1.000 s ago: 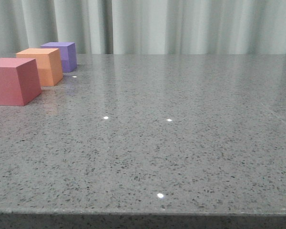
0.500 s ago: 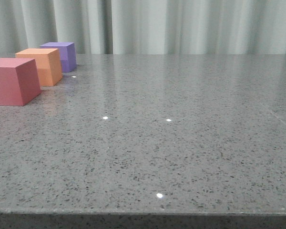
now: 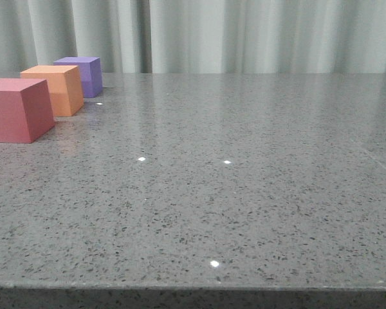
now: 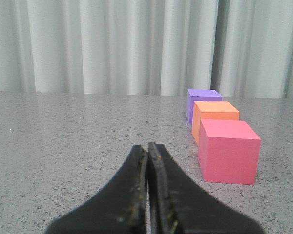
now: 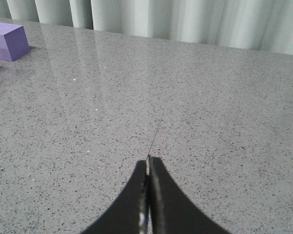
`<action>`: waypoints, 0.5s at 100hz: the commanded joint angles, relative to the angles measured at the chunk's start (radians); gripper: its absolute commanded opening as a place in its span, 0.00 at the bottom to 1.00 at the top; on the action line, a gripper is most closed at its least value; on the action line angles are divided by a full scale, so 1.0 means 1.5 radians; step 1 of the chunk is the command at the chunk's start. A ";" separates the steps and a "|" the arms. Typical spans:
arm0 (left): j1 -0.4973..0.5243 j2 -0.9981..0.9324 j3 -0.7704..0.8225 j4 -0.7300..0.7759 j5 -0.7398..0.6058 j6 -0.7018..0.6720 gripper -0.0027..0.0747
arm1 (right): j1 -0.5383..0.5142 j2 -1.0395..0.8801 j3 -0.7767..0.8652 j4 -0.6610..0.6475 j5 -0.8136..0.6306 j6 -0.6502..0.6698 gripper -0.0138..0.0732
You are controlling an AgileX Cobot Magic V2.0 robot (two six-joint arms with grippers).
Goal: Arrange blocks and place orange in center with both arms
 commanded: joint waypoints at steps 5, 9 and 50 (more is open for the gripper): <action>0.001 -0.025 0.028 -0.002 -0.056 -0.002 0.01 | -0.003 0.001 -0.011 -0.019 -0.055 -0.002 0.03; 0.001 -0.025 0.028 -0.002 -0.056 -0.002 0.01 | -0.003 0.001 -0.010 -0.018 -0.056 -0.002 0.03; 0.001 -0.025 0.028 -0.002 -0.056 -0.002 0.01 | -0.082 -0.086 0.051 0.097 -0.107 -0.079 0.03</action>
